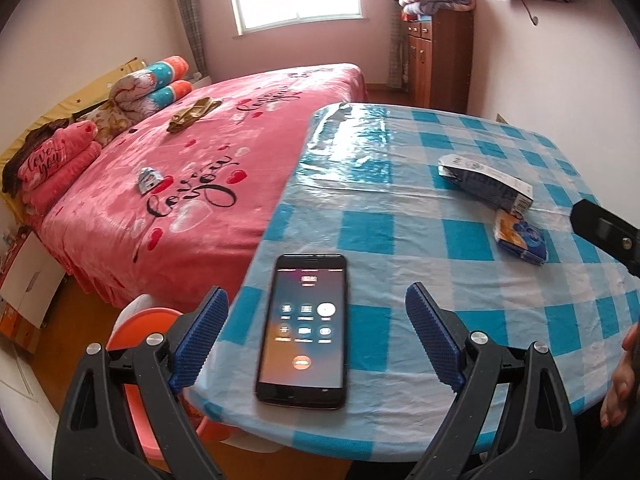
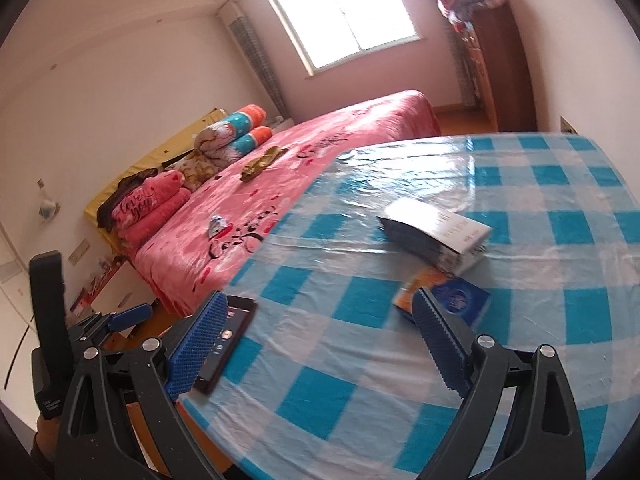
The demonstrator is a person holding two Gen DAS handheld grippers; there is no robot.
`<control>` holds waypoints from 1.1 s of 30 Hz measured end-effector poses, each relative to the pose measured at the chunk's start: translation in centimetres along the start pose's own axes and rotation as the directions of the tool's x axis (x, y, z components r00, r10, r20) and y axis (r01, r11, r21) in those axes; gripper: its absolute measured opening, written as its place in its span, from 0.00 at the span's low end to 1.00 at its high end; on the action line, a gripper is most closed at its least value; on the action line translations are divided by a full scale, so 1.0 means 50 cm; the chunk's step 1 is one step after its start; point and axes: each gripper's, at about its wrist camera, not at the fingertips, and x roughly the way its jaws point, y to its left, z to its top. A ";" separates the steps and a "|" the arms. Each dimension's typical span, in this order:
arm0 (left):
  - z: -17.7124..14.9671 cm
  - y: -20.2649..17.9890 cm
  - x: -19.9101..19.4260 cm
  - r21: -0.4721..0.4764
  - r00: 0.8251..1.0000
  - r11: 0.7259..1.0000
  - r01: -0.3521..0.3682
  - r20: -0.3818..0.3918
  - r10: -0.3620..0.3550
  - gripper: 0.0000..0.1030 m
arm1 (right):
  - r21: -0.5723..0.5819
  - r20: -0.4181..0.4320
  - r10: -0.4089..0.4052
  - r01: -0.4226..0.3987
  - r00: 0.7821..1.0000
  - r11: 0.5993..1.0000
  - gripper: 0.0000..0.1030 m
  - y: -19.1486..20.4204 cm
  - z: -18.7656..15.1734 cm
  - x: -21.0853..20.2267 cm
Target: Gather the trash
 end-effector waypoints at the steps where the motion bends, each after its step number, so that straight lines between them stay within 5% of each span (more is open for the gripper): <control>1: 0.000 -0.008 0.002 0.006 1.000 1.000 0.005 -0.002 -0.005 0.88 | 0.017 -0.002 -0.008 0.008 1.000 1.000 0.90 -0.015 -0.001 0.000; 13: 0.010 -0.097 0.021 0.084 0.998 0.995 0.055 -0.032 -0.052 0.88 | 0.049 -0.048 -0.089 0.092 0.995 0.995 0.90 -0.127 -0.004 0.017; 28: 0.025 -0.128 0.046 0.084 0.992 0.992 0.090 -0.091 -0.082 0.88 | -0.152 -0.260 -0.089 0.050 0.962 0.987 0.90 -0.169 0.009 0.139; 33: 0.042 -0.123 0.056 0.032 0.987 0.992 0.120 -0.113 -0.116 0.88 | -0.256 -0.278 -0.143 0.070 0.950 0.964 0.78 -0.150 0.004 0.164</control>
